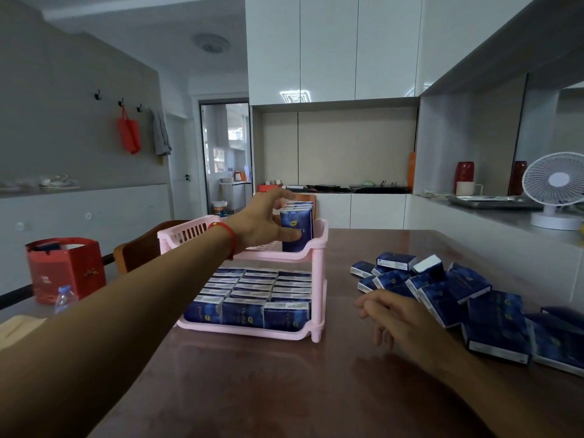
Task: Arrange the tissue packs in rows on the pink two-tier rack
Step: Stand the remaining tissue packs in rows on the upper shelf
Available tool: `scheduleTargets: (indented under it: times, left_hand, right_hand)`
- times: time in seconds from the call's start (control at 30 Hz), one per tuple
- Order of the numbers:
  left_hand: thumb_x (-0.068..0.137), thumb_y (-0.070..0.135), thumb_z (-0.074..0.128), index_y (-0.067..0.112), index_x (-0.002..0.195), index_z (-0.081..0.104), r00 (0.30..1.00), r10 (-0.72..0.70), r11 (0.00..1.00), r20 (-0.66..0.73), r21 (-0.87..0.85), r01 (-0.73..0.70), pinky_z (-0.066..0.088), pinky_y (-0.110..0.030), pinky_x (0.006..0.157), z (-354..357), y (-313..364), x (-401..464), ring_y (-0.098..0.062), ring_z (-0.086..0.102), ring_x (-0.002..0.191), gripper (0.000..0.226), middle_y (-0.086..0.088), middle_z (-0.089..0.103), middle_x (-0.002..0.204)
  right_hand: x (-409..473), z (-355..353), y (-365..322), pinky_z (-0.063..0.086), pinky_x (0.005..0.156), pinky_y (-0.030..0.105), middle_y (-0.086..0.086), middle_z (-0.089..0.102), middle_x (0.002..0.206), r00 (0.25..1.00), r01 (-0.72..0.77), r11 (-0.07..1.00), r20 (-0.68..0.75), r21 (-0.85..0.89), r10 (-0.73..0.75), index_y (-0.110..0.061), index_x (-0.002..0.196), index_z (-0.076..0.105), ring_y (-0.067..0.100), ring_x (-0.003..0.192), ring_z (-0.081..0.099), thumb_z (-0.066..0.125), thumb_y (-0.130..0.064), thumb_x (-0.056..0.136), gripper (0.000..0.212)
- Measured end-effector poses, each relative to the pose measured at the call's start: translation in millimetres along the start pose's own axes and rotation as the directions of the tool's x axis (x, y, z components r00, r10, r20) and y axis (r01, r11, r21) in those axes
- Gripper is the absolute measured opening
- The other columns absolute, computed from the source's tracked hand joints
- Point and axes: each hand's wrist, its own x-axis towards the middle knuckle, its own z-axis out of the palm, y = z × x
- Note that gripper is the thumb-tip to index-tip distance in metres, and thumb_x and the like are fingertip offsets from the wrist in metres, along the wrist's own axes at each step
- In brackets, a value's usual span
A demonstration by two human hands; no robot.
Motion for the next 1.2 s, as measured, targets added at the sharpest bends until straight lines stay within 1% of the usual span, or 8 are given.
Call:
scheduleTargets:
  times: [0.17,0.3,0.53,0.73,0.93,1.03,1.1,1.2]
  left_hand:
    - [0.072,0.011,0.087,0.034,0.152,0.015,0.992,-0.083,0.997,0.091,-0.001,0.084,0.058,-0.034,0.085,-2.2,3.0,2.1,-0.024,0.062,0.109,0.11,0.003,0.046,0.128]
    - [0.077,0.002,0.081,0.034,0.135,0.027,0.961,-0.132,0.987,0.243,-0.055,0.15,0.054,-0.015,0.069,-3.3,6.4,4.4,-0.016,0.059,0.104,0.086,0.008,0.057,0.117]
    - [0.083,0.007,0.076,0.024,0.153,0.016,0.943,-0.192,0.981,0.272,0.049,0.185,0.043,-0.029,0.094,-0.7,8.9,8.4,-0.019,0.05,0.118,0.094,0.001,0.051,0.132]
    - [0.083,0.004,0.075,0.037,0.131,0.024,0.937,-0.165,0.984,0.307,-0.008,0.176,0.045,-0.02,0.082,-4.0,7.7,7.5,-0.008,0.055,0.102,0.077,0.015,0.054,0.109]
    - [0.08,-0.008,0.073,0.035,0.131,0.034,0.924,-0.136,0.979,0.357,-0.096,0.181,0.052,-0.018,0.079,-15.0,9.0,-1.1,-0.014,0.057,0.113,0.077,0.006,0.056,0.126]
    - [0.082,-0.007,0.065,0.026,0.15,0.029,0.982,-0.1,0.979,0.159,-0.157,0.126,0.049,-0.03,0.092,-19.7,18.5,-15.6,-0.02,0.05,0.122,0.084,-0.002,0.046,0.145]
    - [0.084,-0.007,0.063,0.02,0.146,0.039,0.985,0.012,0.999,-0.173,-0.031,-0.018,0.051,-0.034,0.094,-13.1,25.3,-31.2,-0.016,0.051,0.117,0.072,-0.002,0.052,0.135]
    - [0.08,-0.005,0.063,0.017,0.109,0.061,0.768,0.347,0.937,-0.539,0.226,-0.265,0.057,-0.031,0.083,18.3,35.8,-69.3,-0.012,0.058,0.095,0.036,0.003,0.061,0.105]
  right_hand:
    - [-0.6,0.6,-1.3,0.057,0.063,0.038,-0.01,0.07,0.093,1.0,-0.003,1.0,0.005,-0.003,0.003,-0.032,0.101,0.068,0.019,0.067,0.067,0.048,-0.036,0.101,0.02]
    - [-1.4,0.8,-0.9,0.057,0.066,0.041,-0.012,0.069,0.094,1.0,-0.017,1.0,0.019,0.013,0.017,-0.031,0.102,0.069,0.019,0.069,0.067,0.048,-0.038,0.101,0.022]
    - [-0.6,-1.0,0.2,0.056,0.062,0.031,-0.01,0.068,0.096,0.999,-0.023,1.0,0.03,-0.006,0.023,-0.03,0.102,0.068,0.02,0.07,0.067,0.046,-0.038,0.102,0.023]
    - [-0.5,-0.9,1.2,0.054,0.06,0.027,-0.006,0.068,0.096,0.999,-0.019,1.0,0.029,-0.023,0.02,-0.026,0.104,0.068,0.019,0.067,0.067,0.045,-0.035,0.102,0.024]
    - [0.0,-4.4,5.2,0.055,0.064,0.035,-0.002,0.07,0.09,1.0,-0.014,0.999,0.005,-0.042,0.014,-0.026,0.099,0.068,0.019,0.067,0.067,0.046,-0.036,0.102,0.025]
    - [-2.0,-9.1,4.5,0.053,0.066,0.03,0.0,0.071,0.084,0.998,-0.025,0.996,-0.066,-0.081,0.019,-0.027,0.099,0.069,0.011,0.066,0.066,0.051,-0.036,0.1,0.02]
    - [-2.7,-12.6,6.9,0.054,0.068,0.024,-0.008,0.07,0.085,0.995,-0.018,0.987,-0.096,-0.161,0.003,-0.029,0.103,0.068,0.001,0.07,0.065,0.056,-0.034,0.097,0.014]
    - [-1.2,-15.5,11.6,0.051,0.067,0.017,-0.018,0.064,0.084,0.987,0.001,0.951,-0.155,-0.308,-0.051,-0.027,0.105,0.069,-0.004,0.074,0.061,0.061,-0.028,0.094,0.014]
